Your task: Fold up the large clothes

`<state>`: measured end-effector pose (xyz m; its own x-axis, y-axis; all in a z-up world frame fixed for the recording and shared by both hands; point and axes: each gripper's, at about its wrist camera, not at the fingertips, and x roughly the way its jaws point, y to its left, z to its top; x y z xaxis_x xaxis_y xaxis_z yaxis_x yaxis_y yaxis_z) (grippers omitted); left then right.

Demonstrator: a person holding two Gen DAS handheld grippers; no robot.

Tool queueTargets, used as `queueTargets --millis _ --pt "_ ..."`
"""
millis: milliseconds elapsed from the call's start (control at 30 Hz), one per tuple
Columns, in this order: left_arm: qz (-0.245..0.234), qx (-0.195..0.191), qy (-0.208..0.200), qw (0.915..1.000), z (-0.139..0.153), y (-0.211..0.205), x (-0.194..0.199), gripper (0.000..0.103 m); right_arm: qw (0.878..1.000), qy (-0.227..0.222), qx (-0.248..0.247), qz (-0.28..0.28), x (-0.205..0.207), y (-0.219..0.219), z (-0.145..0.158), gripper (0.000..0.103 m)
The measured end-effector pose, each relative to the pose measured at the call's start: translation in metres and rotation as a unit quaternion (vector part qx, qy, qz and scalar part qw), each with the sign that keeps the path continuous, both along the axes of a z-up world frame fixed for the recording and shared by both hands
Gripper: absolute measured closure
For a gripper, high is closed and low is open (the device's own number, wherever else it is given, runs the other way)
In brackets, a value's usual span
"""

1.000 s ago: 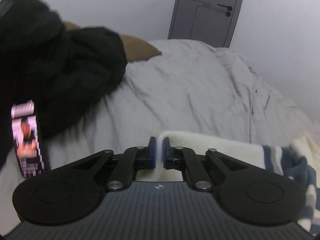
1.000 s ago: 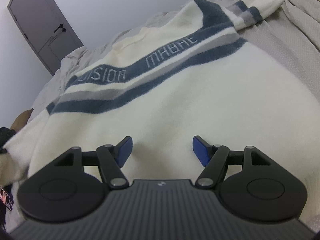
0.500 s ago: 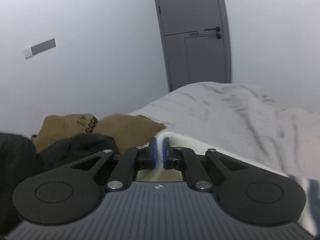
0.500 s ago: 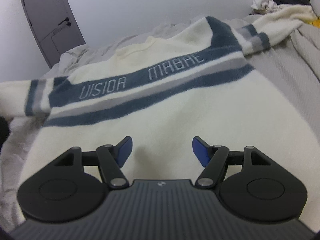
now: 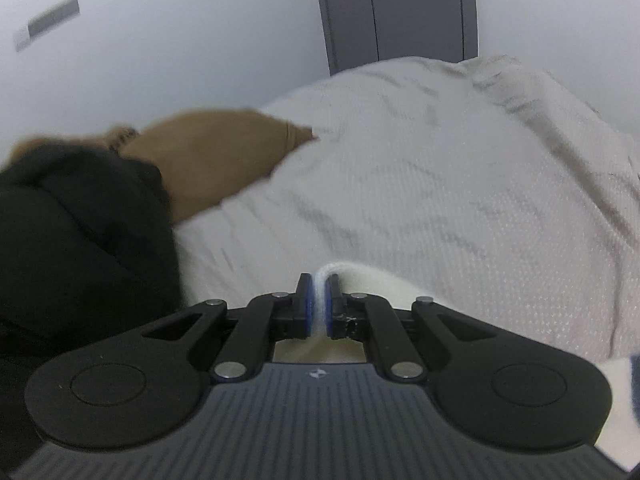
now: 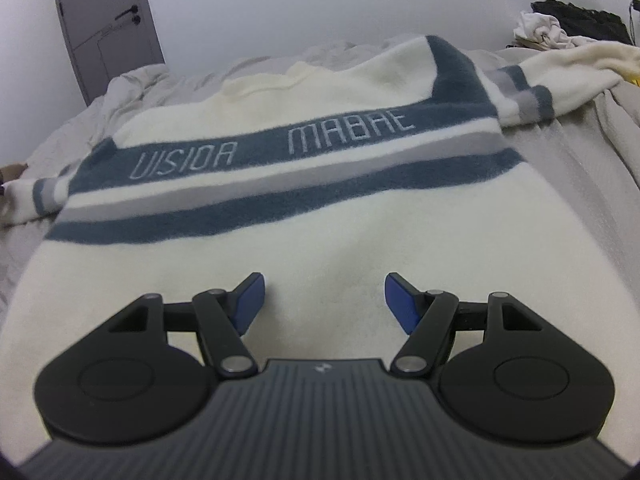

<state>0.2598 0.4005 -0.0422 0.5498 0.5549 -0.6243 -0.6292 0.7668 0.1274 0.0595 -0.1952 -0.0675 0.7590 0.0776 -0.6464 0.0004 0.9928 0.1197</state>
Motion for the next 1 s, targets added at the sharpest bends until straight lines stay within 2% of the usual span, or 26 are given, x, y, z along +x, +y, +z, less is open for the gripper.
queueTargets --millis 67,100,133,167,233,300,433,600,767,933,1000 --pt "0.006 -0.035 -0.011 0.9993 -0.006 0.003 -0.005 0.094 1.000 0.006 -0.005 0.003 0.002 0.002 -0.004 0.035" --pt "0.010 -0.043 -0.012 0.9990 -0.006 0.004 -0.008 0.087 1.000 0.008 -0.004 0.003 0.003 0.001 -0.005 0.035" --pt "0.011 -0.048 -0.008 0.9987 -0.007 0.002 -0.009 0.077 1.000 0.009 -0.001 0.002 0.004 0.001 -0.006 0.035" --pt "0.010 -0.051 -0.004 0.9987 -0.006 -0.001 -0.012 0.071 1.000 0.010 0.001 0.002 0.004 0.000 -0.007 0.035" --pt "0.011 -0.038 -0.006 0.9992 -0.003 -0.012 -0.025 0.040 1.000 0.008 0.004 0.001 0.003 0.001 -0.005 0.035" --pt "0.004 -0.040 -0.013 0.9991 0.003 -0.027 -0.037 0.038 1.000 0.006 0.005 0.004 -0.001 0.001 -0.003 0.035" --pt "-0.044 -0.050 -0.018 0.9976 0.021 -0.074 -0.060 0.038 1.000 0.000 -0.001 0.011 -0.011 0.003 0.002 0.035" --pt "-0.102 -0.087 -0.043 0.9901 0.046 -0.143 -0.095 0.038 1.000 -0.016 0.009 0.023 -0.028 0.005 0.015 0.035" --pt "-0.135 -0.151 -0.042 0.9785 0.055 -0.202 -0.131 0.038 0.999 -0.028 0.008 0.037 -0.041 0.011 0.027 0.035" --pt "-0.155 -0.213 -0.027 0.9644 0.057 -0.249 -0.170 0.038 0.997 -0.038 0.033 0.062 -0.056 0.012 0.037 0.035" --pt "-0.156 -0.252 -0.020 0.9549 0.053 -0.264 -0.186 0.038 0.996 -0.039 0.038 0.069 -0.061 0.012 0.039 0.035"
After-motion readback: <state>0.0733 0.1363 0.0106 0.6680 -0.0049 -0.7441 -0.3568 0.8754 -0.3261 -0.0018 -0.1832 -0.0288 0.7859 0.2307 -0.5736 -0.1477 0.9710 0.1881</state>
